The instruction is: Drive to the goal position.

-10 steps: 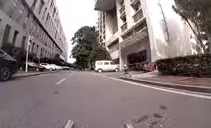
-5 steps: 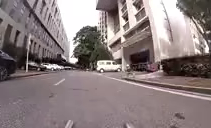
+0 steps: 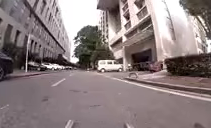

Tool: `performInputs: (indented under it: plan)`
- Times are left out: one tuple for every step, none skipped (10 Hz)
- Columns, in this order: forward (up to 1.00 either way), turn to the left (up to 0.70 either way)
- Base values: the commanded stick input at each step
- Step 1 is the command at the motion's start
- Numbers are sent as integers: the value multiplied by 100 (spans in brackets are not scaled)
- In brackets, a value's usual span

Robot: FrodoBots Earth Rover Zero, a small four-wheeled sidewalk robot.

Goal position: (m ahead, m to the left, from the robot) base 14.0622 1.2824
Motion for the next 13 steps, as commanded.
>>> performInputs:
  plan:
    - [70,0]
    - [70,0]
    - [70,0]
    - [70,0]
    - [70,0]
    - [70,0]
    - [70,0]
    - [70,0]
    - [70,0]
    - [70,8]
    - [70,13]
    - [70,14]
    - [70,11]
